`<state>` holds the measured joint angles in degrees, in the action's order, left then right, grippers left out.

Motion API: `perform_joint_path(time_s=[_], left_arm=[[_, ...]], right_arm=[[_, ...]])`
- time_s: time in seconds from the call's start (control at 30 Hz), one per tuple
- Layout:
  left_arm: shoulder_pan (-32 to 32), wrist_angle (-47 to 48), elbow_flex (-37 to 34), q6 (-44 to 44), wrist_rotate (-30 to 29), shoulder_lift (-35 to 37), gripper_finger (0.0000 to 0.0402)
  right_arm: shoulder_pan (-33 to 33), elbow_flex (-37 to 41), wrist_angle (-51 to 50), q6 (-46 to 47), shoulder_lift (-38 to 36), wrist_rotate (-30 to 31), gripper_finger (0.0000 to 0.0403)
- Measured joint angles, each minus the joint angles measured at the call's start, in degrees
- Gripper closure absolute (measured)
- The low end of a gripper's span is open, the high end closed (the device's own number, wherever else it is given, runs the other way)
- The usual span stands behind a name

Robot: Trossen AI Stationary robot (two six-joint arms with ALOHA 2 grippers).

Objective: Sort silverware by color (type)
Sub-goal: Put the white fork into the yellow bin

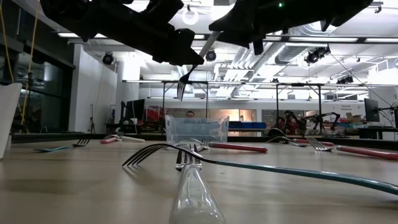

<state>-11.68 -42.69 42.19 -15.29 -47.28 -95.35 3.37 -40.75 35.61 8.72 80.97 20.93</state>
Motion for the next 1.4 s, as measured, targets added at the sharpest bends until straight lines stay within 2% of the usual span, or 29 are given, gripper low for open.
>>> perform_joint_path(time_s=[0.4, 0.53, 0.7, 0.87, 1.0, 1.13, 1.23, 1.4], left_arm=[[0.0, -0.2, 0.0, 0.7, 0.6, 0.0, 0.0368], [0.0, -0.1, 0.0, 1.7, 0.7, 0.0, 0.0367], [0.0, -0.1, 0.0, 2.6, 0.8, 0.0, 0.0311], [-0.9, 1.3, 0.0, 1.5, -1.0, 0.7, 0.0267], [-2.1, 1.6, -0.6, -0.4, -3.9, 3.6, 0.0254], [-2.3, 2.0, -3.2, 1.3, -4.0, 7.6, 0.0254], [-1.8, 2.1, -5.3, 3.4, -2.8, 9.7, 0.0255], [-1.0, 2.5, -7.5, 5.6, -2.7, 10.2, 0.0255]], right_arm=[[-0.1, 0.0, 3.7, -3.0, 1.9, -1.4, 0.038], [-0.1, 0.0, 3.5, -3.3, 1.9, -2.0, 0.038], [-0.1, 0.0, 1.3, -3.8, 1.0, -2.8, 0.038], [1.3, 0.0, -6.1, -4.0, -4.3, -2.7, 0.038], [5.8, 0.0, -14.6, -5.6, -9.9, -2.8, 0.038], [13.4, -0.1, -23.5, -5.7, -15.2, 0.1, 0.038], [21.4, -2.0, -34.0, -4.5, -17.8, 5.5, 0.038], [34.7, -11.0, -54.5, 2.2, -17.0, 16.6, 0.038]])
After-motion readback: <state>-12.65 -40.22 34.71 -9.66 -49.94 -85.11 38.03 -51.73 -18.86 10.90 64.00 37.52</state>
